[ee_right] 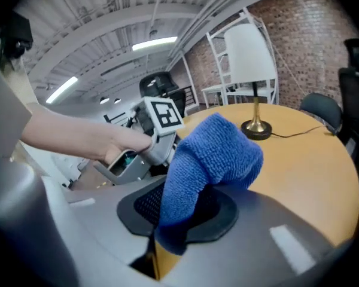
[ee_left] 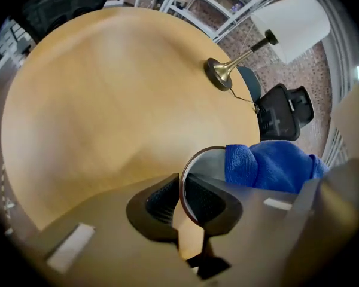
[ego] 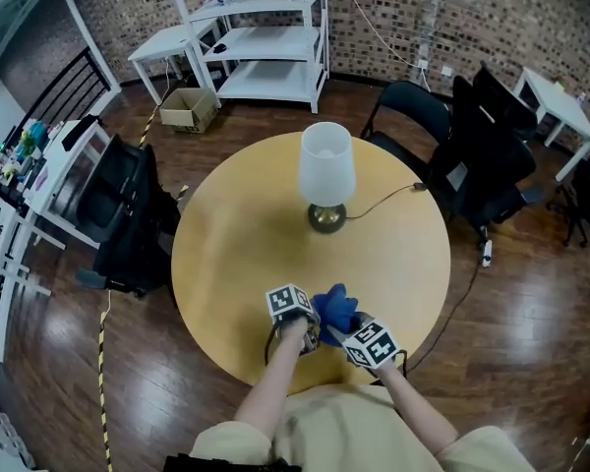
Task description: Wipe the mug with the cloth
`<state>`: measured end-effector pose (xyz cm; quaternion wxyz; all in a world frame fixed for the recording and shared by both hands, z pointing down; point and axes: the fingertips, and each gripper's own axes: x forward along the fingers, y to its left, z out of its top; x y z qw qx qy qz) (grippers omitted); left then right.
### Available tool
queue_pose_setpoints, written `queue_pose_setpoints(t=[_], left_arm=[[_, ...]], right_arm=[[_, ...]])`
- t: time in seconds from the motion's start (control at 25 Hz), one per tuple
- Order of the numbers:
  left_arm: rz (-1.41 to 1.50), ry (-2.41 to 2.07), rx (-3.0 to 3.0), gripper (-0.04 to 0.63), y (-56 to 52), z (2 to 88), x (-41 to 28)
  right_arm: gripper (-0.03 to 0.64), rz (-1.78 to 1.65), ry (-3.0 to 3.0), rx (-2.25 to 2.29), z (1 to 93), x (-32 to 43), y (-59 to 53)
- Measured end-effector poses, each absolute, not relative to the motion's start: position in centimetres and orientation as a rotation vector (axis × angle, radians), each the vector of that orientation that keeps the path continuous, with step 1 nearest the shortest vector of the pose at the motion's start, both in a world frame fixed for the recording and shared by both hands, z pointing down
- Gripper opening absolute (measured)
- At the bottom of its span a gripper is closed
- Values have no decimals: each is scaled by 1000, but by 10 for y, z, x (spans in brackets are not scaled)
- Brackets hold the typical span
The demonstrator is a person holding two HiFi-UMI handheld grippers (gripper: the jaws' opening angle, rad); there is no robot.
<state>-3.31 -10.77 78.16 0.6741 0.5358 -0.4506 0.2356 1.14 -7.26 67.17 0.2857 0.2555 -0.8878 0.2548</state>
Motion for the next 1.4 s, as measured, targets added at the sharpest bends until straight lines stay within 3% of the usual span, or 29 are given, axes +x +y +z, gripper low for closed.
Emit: queue_pose_setpoints(t=[0.44,0.76,1.16,1.4], left_arm=[[463,-943,1156,29,-100,783,-33],[457,-941,1149,29,-99,785,-37],[602,-904,1263,28,-98,784,-40],[756,-864,1363,29,-93,777,-44]], right_arm=[[71,423,-2350,600,690,13,-51],[70,565,-2223,649,738,49,-44],[71,579,-2126,512,788,40,-63],[71,503,-2114,444,769,44,-85]])
